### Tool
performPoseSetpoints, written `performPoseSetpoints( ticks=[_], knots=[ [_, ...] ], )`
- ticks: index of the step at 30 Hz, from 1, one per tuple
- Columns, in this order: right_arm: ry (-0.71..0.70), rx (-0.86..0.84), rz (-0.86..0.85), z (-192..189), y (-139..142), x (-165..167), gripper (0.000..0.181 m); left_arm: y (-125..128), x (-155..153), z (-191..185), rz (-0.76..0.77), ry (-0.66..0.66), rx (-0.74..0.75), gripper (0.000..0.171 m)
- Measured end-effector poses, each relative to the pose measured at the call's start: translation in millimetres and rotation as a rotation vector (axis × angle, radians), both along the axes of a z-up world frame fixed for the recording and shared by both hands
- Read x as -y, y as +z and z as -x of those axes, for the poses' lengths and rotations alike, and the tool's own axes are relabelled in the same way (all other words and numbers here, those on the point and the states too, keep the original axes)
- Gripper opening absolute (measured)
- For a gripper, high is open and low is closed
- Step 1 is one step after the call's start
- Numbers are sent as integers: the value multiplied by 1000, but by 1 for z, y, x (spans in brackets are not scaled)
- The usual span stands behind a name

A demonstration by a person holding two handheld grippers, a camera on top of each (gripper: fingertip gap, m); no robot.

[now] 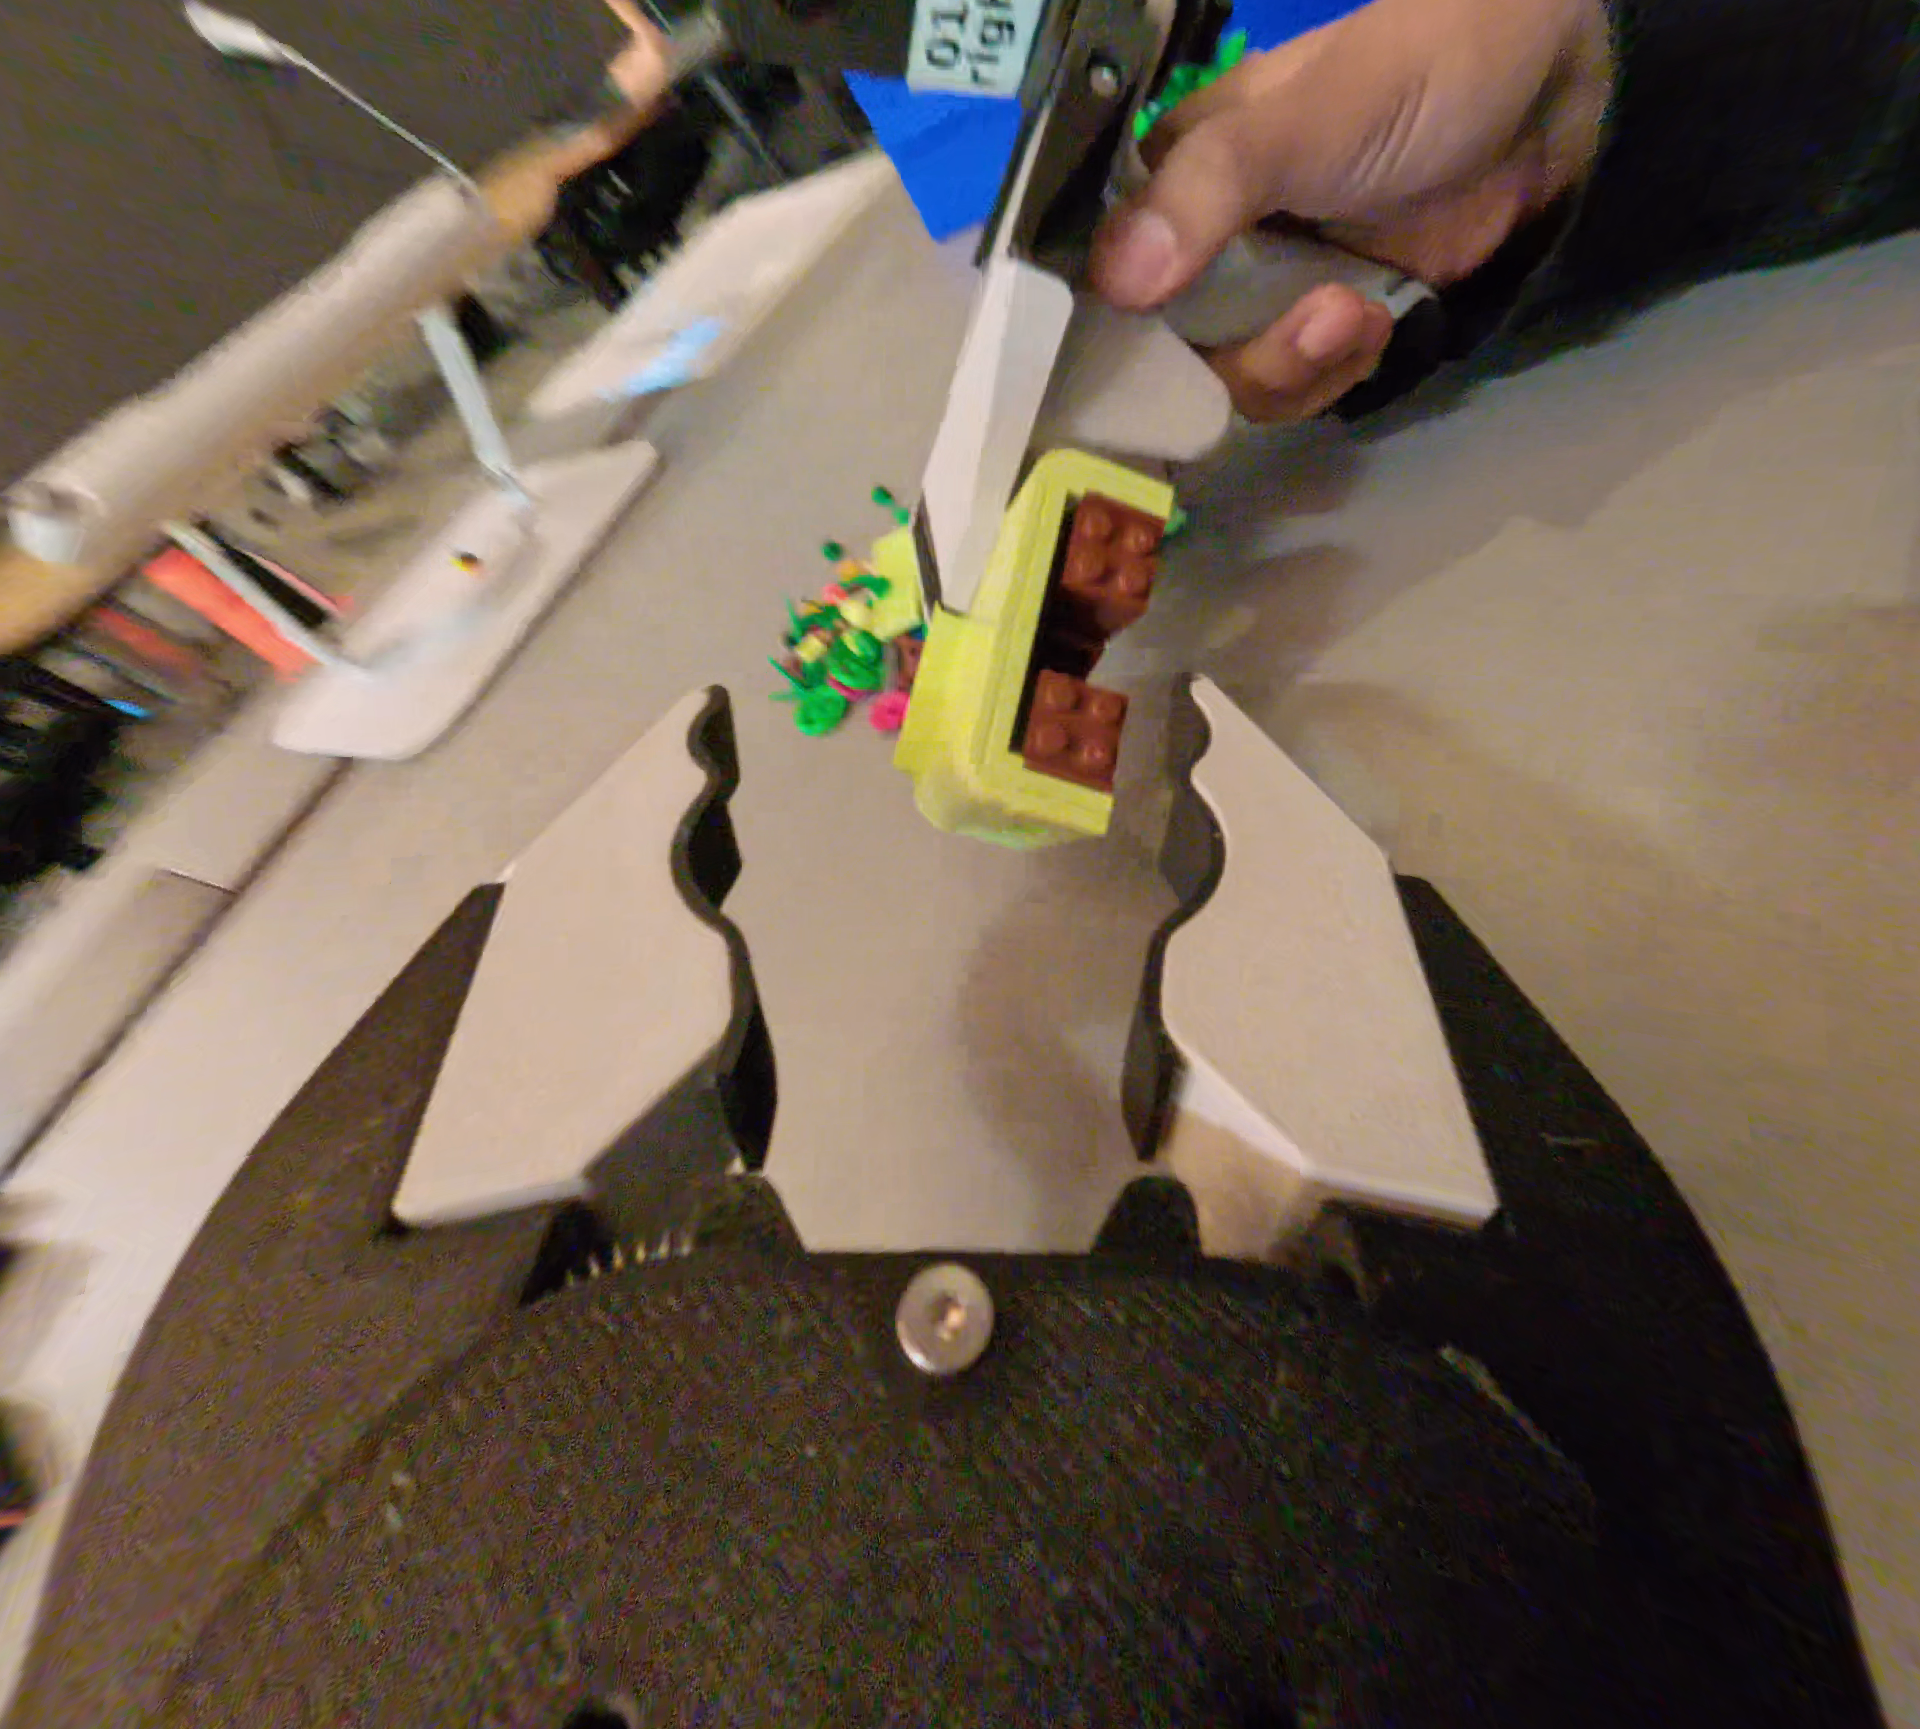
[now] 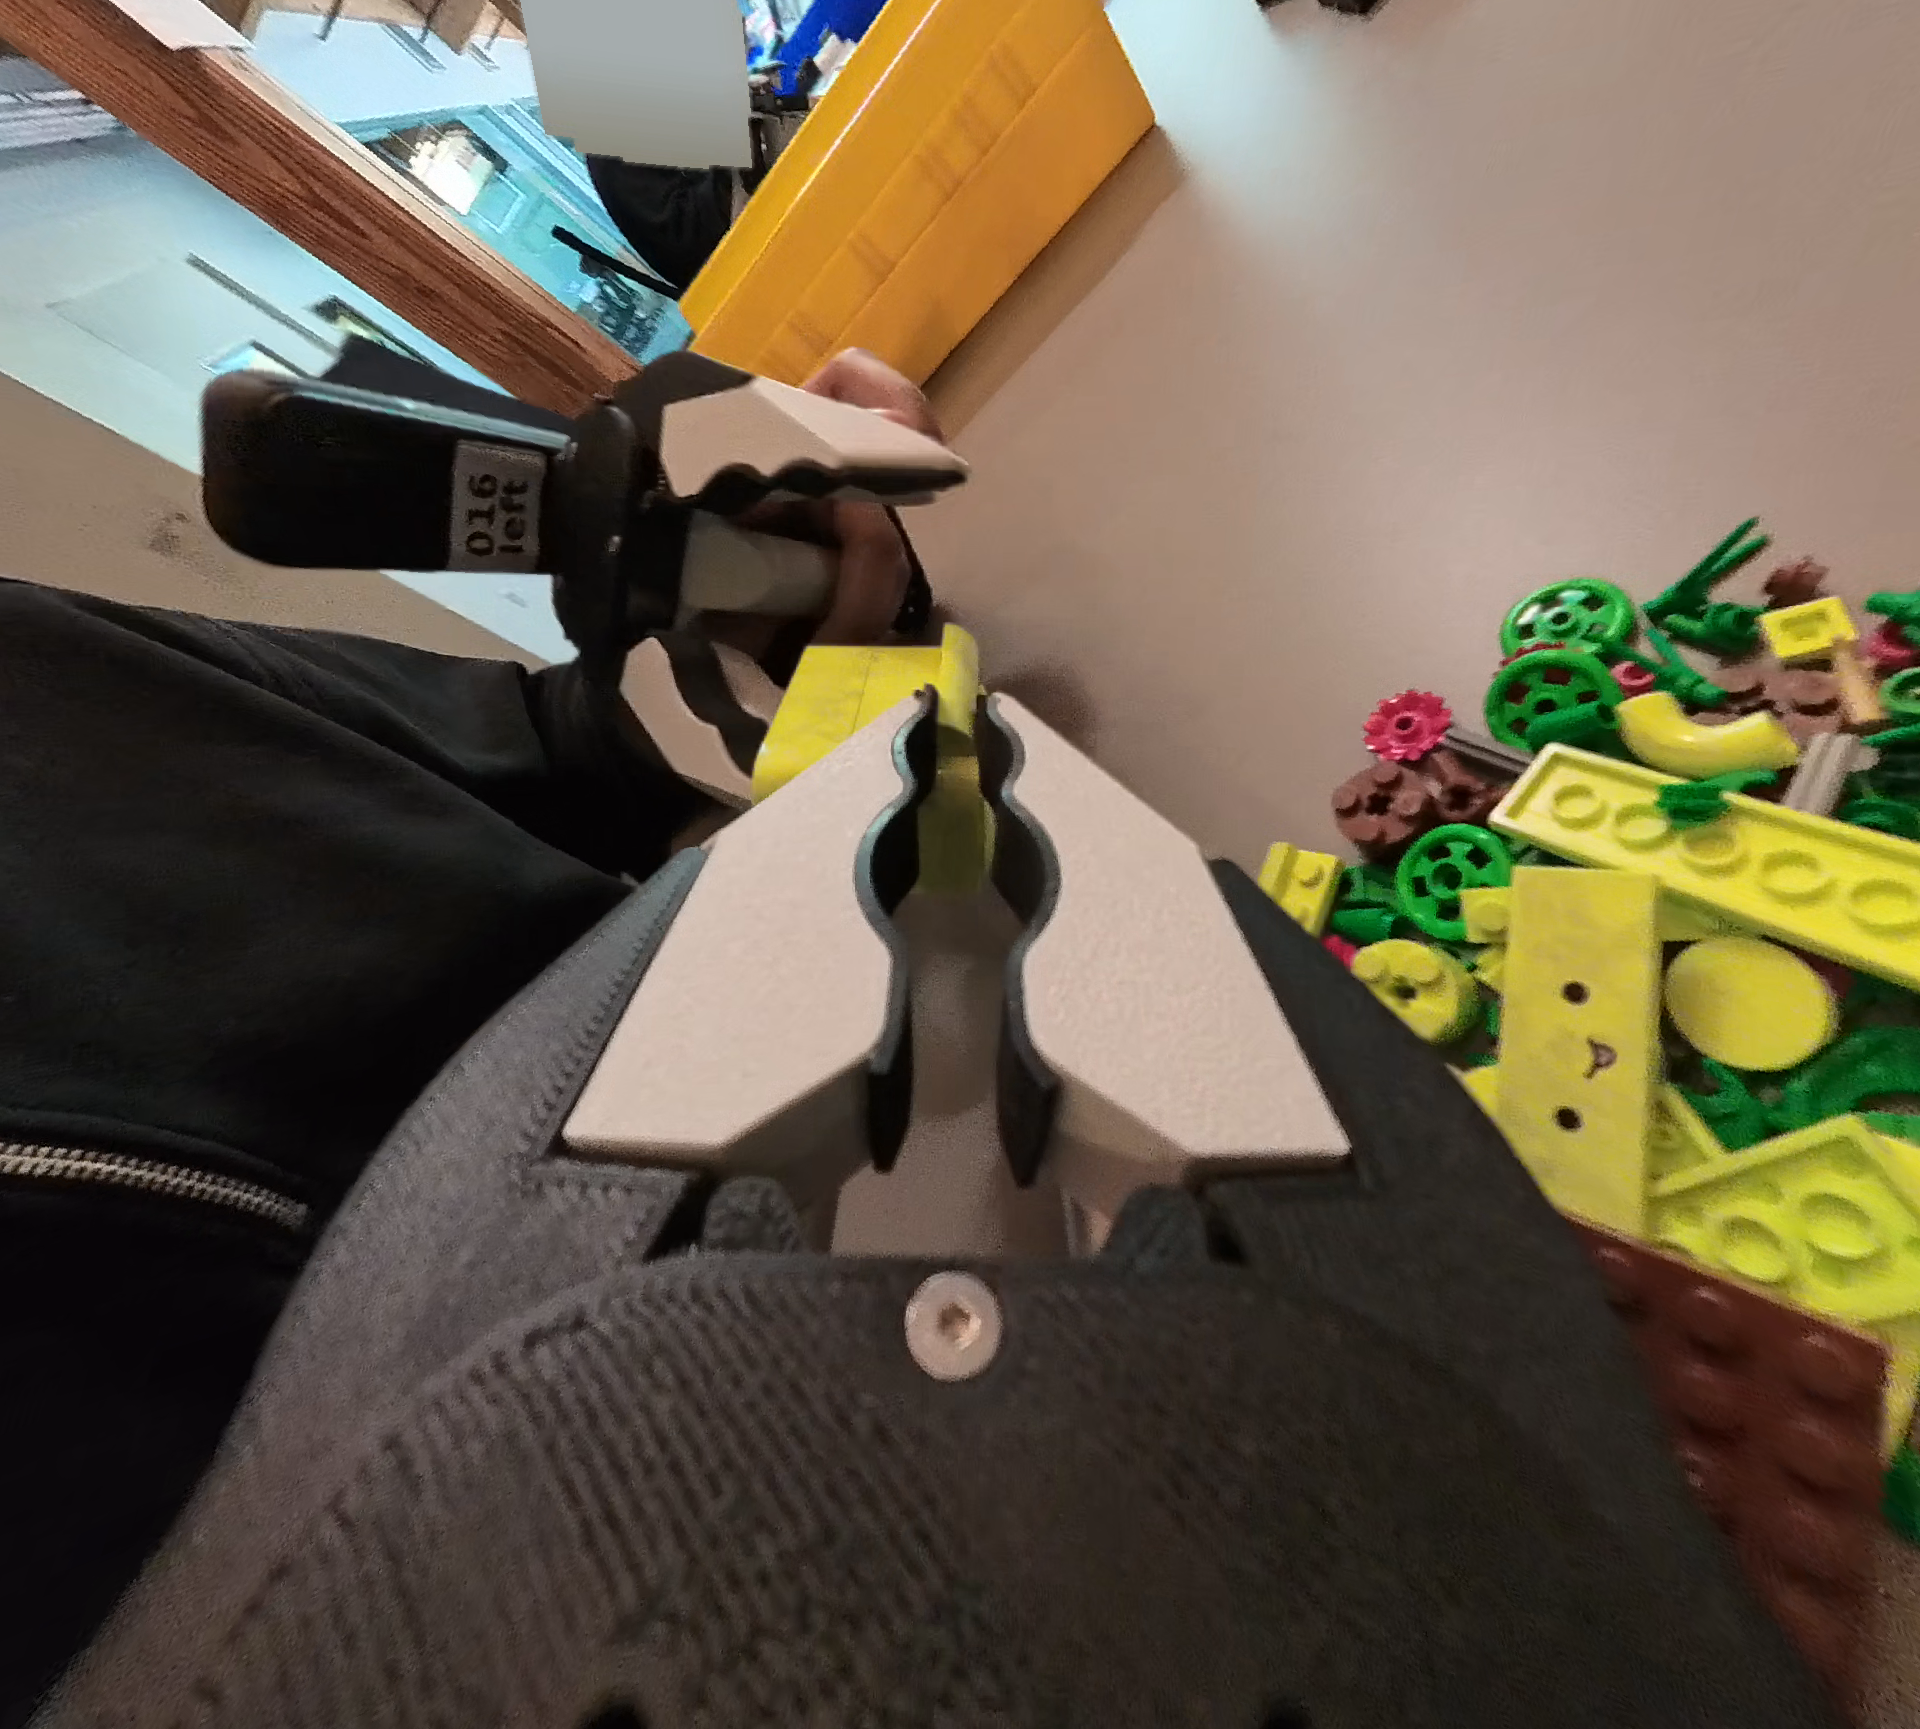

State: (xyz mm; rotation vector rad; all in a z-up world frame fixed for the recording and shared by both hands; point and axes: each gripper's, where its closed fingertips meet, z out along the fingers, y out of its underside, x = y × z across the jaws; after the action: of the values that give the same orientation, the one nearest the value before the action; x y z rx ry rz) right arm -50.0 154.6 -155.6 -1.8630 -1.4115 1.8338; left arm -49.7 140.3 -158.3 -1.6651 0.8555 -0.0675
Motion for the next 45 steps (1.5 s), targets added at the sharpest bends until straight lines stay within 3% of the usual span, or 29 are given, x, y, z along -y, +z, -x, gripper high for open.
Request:
performPoseSetpoints(
  ticks=[2,7,12,16,20,24,35,41,45],
  knots=[
    [11,-2,57,0,2,3,5,-3,1,-1,37,-13,5,74],
    [7,-30,202,-1,12,1,5,11,3,-5,-119,-15,-44,31],
    [3,-31,198,-2,11,-2,5,13,3,-5,-59,-28,8,31],
    [-77,-55,-56,-2,11,-20,24,1,2,2,15,-14,-46,30],
    [-24,-132,-248,-4,24,-7,21,-7,7,1,91,-40,-61,31],
    [53,-134,-353,-2,17,13,13,-14,11,-2,159,-74,-74,31],
    [188,-25,-297,-4,-10,34,4,-35,19,-6,252,-132,-147,31],
    [217,22,-111,-6,-13,38,1,-39,24,-9,287,-172,-133,31],
    [207,28,-174,-5,-14,38,0,-42,26,-9,310,-179,-126,31]
  ],
)
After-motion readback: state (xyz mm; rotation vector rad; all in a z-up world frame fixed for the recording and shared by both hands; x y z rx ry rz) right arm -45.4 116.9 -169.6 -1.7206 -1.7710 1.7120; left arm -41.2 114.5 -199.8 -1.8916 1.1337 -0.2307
